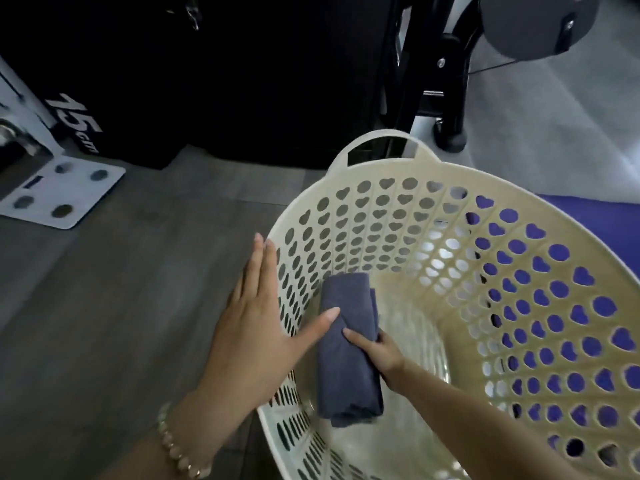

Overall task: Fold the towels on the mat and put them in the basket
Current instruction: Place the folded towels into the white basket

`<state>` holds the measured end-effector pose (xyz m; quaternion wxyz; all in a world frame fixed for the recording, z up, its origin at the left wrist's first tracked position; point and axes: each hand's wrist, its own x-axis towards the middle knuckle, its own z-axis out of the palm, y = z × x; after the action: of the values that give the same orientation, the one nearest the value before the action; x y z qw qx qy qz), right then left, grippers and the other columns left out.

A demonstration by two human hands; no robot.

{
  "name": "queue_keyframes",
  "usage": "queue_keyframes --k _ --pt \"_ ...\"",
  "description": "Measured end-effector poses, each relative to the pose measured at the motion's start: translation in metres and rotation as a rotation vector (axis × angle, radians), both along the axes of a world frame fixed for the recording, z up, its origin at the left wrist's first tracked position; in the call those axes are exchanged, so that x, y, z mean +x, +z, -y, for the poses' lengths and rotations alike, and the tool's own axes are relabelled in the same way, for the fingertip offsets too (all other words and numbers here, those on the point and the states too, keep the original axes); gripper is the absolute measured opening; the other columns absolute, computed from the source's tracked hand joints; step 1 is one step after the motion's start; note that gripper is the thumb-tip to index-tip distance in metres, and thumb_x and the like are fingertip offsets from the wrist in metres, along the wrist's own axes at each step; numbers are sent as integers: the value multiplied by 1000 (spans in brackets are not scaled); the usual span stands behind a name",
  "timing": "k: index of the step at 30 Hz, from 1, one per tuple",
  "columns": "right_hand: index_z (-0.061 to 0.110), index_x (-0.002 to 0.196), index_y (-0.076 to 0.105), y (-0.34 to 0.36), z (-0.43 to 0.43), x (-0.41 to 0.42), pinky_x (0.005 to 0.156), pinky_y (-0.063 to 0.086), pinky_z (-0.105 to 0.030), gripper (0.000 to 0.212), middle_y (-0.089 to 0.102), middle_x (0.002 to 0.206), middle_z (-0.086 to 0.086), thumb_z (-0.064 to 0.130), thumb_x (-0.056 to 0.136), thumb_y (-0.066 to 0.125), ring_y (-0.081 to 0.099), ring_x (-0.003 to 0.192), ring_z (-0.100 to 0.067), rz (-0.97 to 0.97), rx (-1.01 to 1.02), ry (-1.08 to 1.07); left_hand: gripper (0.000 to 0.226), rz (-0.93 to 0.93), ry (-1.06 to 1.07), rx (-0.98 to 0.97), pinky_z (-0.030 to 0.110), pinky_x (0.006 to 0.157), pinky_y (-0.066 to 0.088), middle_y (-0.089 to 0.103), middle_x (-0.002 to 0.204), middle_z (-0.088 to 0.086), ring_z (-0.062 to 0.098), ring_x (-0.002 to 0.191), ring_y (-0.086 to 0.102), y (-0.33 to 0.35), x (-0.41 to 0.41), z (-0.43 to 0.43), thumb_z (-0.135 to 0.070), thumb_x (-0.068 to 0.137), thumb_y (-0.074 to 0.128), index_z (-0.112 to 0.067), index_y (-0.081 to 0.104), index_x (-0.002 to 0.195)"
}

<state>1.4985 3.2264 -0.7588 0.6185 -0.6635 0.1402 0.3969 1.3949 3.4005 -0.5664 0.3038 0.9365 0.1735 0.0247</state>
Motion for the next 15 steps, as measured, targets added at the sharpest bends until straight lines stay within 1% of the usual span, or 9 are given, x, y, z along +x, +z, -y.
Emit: queue_keyframes --k 3,5,6,9,10,12,13,14,15 --pt "16 123 56 -25 -2 -2 91 55 -39 95 70 113 -3 54 42 90 68 100 -23 9 33 35 106 20 -21 65 32 115 17 -28 153 -23 4 145 -5 -4 1 -1 -91 66 20 -37 -22 147" --pt "17 130 52 -36 -1 0 94 54 -39 100 67 117 -3 56 45 88 66 103 -23 23 17 57 106 11 -30 101 34 116 18 -26 154 -21 5 146 -3 -5 2 -2 -90 64 16 -36 -20 148" --pt "17 133 48 -40 -1 0 96 52 -40 104 65 120 -3 58 46 86 65 106 -23 23 5 81 105 1 -32 108 35 116 19 -25 155 -20 6 146 -2 -3 2 -2 -89 67 18 -34 -19 148" --pt "20 140 40 -44 1 5 102 48 -39 121 59 129 -2 71 39 82 60 113 -22 37 -59 188 102 -42 -32 140 37 116 19 -24 156 -14 11 146 -1 1 4 0 -81 71 25 -32 -18 149" --pt "20 143 36 -34 0 4 104 45 -38 119 56 133 -3 70 44 80 57 117 -23 38 -100 239 101 -54 -34 165 37 116 18 -24 157 -12 12 147 -2 2 5 1 -80 72 26 -32 -17 149" --pt "15 147 26 -15 -3 6 105 40 -30 99 45 143 -7 60 71 71 48 126 -25 31 -214 365 100 -75 -37 205 38 117 15 -22 158 -10 12 147 -5 3 7 3 -80 73 26 -31 -15 150" --pt "12 148 20 -9 -2 8 102 37 -29 87 40 146 -9 53 84 63 43 131 -27 47 -291 424 99 -85 -36 213 38 117 12 -22 158 -9 12 147 -7 4 6 3 -79 74 26 -31 -13 151" --pt "10 149 16 -5 0 12 102 35 -30 80 35 149 -10 48 92 56 39 134 -28 101 -385 495 98 -96 -36 218 39 118 8 -21 158 -8 12 147 -10 5 6 3 -79 74 25 -32 -12 151" --pt "9 150 13 1 3 18 106 33 -32 77 33 151 -11 46 95 51 37 135 -29 174 -485 569 97 -104 -47 231 38 118 4 -21 158 -7 13 147 -12 5 5 1 -80 75 23 -32 -11 151"
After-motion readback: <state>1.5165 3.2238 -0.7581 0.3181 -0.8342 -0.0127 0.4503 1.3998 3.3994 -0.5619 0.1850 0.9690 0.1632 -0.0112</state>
